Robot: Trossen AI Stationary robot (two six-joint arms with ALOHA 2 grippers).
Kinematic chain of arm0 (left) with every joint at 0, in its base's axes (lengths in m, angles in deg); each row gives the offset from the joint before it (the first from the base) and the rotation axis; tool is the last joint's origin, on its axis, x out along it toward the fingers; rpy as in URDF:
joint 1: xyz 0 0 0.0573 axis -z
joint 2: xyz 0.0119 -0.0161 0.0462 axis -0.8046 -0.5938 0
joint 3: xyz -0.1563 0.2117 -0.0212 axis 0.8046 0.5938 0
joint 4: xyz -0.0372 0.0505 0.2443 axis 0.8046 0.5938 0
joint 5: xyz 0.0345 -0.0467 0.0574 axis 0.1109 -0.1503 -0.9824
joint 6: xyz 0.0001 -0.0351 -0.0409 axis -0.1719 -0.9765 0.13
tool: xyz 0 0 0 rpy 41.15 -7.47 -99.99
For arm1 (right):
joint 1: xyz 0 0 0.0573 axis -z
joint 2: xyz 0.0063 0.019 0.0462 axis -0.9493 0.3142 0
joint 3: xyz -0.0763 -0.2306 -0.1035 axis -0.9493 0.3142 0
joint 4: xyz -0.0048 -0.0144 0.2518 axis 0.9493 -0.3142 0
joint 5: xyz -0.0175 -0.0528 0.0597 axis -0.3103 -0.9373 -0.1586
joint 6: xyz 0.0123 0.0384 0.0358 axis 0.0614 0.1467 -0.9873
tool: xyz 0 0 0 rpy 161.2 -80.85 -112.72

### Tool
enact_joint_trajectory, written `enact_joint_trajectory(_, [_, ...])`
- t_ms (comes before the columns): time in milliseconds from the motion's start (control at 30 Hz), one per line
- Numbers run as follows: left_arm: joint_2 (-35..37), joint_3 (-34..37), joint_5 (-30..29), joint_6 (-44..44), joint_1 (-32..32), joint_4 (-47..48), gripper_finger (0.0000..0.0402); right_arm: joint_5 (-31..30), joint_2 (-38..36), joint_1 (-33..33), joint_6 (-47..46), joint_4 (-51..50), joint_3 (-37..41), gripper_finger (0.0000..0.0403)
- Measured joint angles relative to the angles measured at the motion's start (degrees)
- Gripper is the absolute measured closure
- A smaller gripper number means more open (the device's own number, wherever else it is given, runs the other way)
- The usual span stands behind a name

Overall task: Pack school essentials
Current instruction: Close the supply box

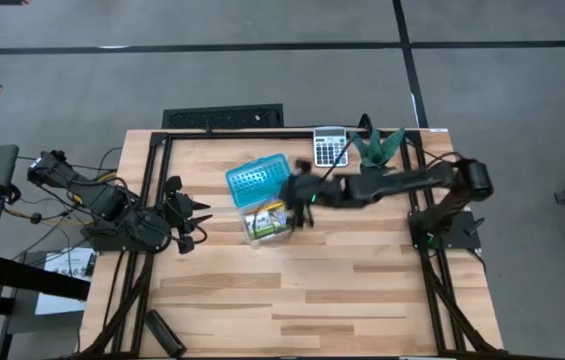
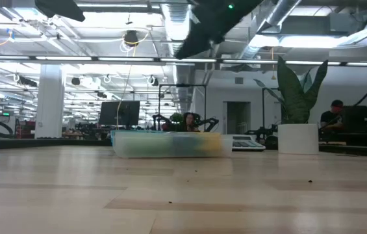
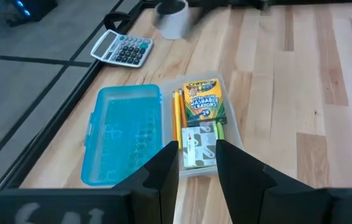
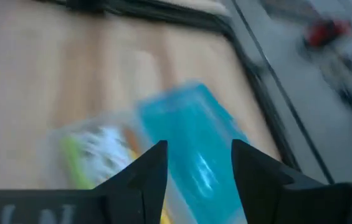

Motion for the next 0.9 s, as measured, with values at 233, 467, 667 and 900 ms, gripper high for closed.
enact_joint_trajectory(233, [0.0,0.0,-0.1,-1.5,0.0,0.0,0.0301,3.3,-2.4,12.7,-7.0,-5.8,0.1,0.0230])
enact_joint_trajectory(467, [0.0,0.0,0.2,-1.8,0.0,0.0,0.0301,18.0,6.7,19.1,3.7,2.9,0.1,0.0219])
enact_joint_trajectory(667, [0.0,0.0,0.2,-1.8,0.0,0.4,0.0301,25.5,11.9,21.9,12.3,0.5,-5.1,0.0222])
enact_joint_trajectory(900, [0.0,0.0,-0.2,-0.1,0.0,0.8,0.0301,28.1,17.2,25.0,18.2,-6.4,-12.9,0.0220])
